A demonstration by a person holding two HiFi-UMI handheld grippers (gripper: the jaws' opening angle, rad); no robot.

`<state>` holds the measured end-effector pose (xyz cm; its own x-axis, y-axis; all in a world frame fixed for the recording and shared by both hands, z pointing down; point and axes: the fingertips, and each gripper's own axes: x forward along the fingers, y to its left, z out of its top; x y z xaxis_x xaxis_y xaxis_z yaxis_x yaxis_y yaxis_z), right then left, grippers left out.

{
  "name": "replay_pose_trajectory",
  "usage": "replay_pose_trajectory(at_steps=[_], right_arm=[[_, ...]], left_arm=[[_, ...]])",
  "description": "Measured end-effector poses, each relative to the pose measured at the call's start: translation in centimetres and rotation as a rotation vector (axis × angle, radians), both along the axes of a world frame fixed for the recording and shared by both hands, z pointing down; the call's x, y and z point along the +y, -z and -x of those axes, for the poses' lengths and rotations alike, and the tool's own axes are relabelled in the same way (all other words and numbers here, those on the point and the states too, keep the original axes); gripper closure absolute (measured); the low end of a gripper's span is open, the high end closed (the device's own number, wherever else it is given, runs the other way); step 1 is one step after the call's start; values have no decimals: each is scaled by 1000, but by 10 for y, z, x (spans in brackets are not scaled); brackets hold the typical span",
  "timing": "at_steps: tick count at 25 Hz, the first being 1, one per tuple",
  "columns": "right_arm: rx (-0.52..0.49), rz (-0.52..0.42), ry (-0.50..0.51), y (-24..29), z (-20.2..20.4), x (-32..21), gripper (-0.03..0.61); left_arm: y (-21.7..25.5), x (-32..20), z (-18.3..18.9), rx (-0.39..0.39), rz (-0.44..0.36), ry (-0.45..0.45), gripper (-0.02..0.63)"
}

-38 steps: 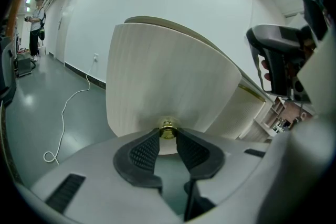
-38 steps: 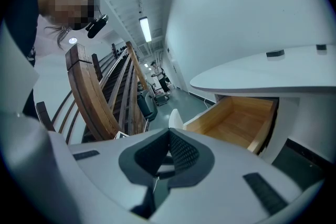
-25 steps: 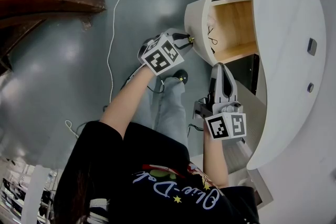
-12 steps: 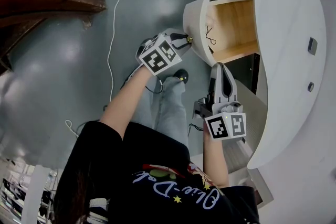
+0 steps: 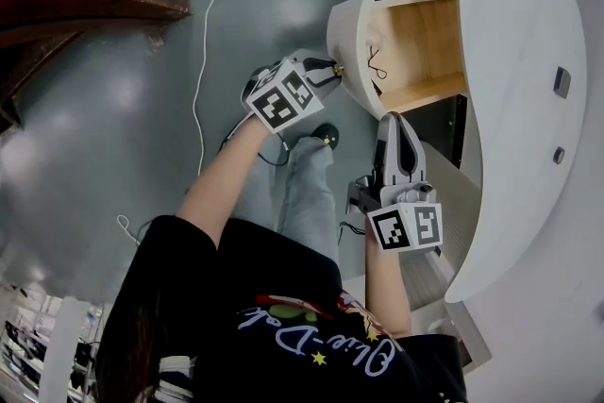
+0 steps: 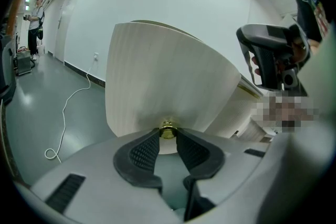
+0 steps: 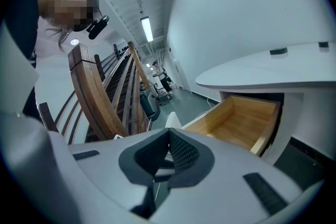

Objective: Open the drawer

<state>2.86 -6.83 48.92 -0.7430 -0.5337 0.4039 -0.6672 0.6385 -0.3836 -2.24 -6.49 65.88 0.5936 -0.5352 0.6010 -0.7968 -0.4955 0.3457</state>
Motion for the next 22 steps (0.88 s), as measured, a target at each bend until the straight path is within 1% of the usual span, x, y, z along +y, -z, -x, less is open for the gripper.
replay_pose_trajectory(at_steps=[10, 16, 19, 22], right_arm=[[1, -4, -5, 0, -1, -2, 578], [-4, -8, -15, 4, -3, -5, 578], [-9, -11, -22, 5, -3, -5, 578], [-15, -16, -29, 8, -4, -5, 578]], left_arm=[[-2, 0, 0, 12, -11, 13, 512], [-2, 4, 3, 10, 7, 18, 508], [0, 8, 6, 21, 7, 45, 499], [8, 12, 16, 19, -4, 91, 499]])
